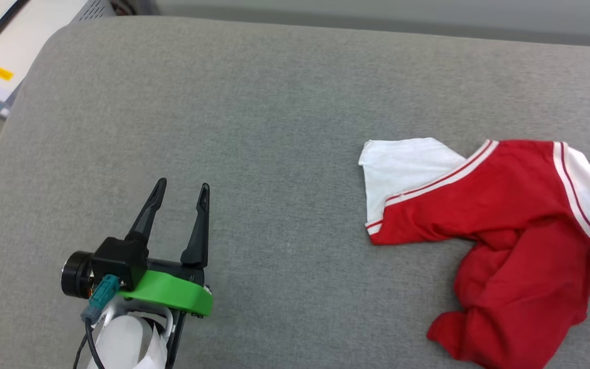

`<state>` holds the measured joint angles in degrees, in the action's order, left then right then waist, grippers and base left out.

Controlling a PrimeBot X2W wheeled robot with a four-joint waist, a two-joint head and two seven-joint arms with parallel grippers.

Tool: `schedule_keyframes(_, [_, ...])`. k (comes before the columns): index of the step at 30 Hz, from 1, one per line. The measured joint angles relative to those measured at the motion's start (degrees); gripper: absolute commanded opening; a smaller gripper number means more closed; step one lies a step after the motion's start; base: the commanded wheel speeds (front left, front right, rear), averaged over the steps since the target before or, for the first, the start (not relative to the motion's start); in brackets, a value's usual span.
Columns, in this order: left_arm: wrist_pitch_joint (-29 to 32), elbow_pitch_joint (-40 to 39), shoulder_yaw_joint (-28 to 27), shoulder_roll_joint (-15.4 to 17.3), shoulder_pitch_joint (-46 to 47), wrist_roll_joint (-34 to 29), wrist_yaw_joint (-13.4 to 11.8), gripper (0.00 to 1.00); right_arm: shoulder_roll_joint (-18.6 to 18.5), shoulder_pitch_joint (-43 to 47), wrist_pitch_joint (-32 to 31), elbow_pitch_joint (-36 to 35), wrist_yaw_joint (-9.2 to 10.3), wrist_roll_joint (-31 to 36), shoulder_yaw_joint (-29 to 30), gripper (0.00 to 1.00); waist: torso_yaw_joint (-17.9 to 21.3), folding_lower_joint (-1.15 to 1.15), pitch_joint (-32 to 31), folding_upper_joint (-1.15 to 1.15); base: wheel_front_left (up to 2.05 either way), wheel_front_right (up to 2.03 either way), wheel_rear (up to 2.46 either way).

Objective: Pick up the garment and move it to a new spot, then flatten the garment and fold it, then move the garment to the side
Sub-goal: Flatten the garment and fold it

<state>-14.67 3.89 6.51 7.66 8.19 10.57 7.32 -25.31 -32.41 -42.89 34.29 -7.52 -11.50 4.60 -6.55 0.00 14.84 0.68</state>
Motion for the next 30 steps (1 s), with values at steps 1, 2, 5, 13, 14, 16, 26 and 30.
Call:
schedule_keyframes(1, [0.0, 0.1, 0.0, 0.0, 0.0, 0.0, 0.0, 1.00, -0.2, 0.9, 0.2, 0.0, 0.00, 0.4, 1.1, 0.00, 0.5, 0.00, -0.4, 0.00, 0.00, 0.00, 0.00])
schedule_keyframes(2, [0.0, 0.1, -0.1, 0.0, 0.0, 0.0, 0.0, 1.00, -0.4, 1.7, 0.3, 0.0, 0.00, 1.0, 2.4, 0.00, 1.0, 0.00, -0.7, 0.00, 0.00, 0.00, 0.00])
schedule_keyframes(5, [0.0, 0.3, -0.1, 0.0, -0.2, 0.0, 0.0, 1.00, -0.4, 3.7, 1.3, 0.0, 0.00, 3.0, 6.4, 0.00, 2.0, 0.00, -1.6, 0.00, 0.00, 0.00, 0.00])
schedule_keyframes(13, [0.0, 0.9, -0.5, 0.2, -1.0, 0.0, 0.0, 1.00, 4.0, 8.5, 5.1, -0.6, 0.00, 6.6, 12.8, 1.00, 3.6, -0.01, -3.8, 0.00, 0.00, 0.00, 0.00])
schedule_keyframes(14, [0.0, 1.0, -0.5, 0.3, -1.1, 0.0, 0.0, 1.00, 4.9, 8.5, 6.8, -1.4, 0.00, 6.8, 13.3, 1.00, 3.9, -0.01, -4.1, 0.00, 0.00, 0.00, 0.00])
schedule_keyframes(16, [0.0, 1.1, -0.3, 0.4, -1.1, 0.0, 0.0, 1.00, 5.8, 8.5, 9.8, -2.7, 0.00, 6.8, 13.2, 1.00, 4.4, -0.01, -4.6, 0.00, 0.00, 0.00, 0.00])
schedule_keyframes(26, [0.0, 1.2, 0.4, 0.5, -1.9, 0.0, 0.0, 1.00, 9.9, 9.9, 25.1, -13.0, 0.00, 5.4, 11.9, 1.00, 7.1, -0.01, -7.7, 0.00, 0.00, 0.00, 0.00])
schedule_keyframes(30, [0.0, 1.5, 0.9, 0.1, -2.9, 0.1, 0.0, 1.00, 11.3, 14.2, 33.6, -19.1, 0.00, 2.2, 8.6, 1.00, 8.0, -0.01, -9.0, 0.00, 0.00, 0.00, 0.00])
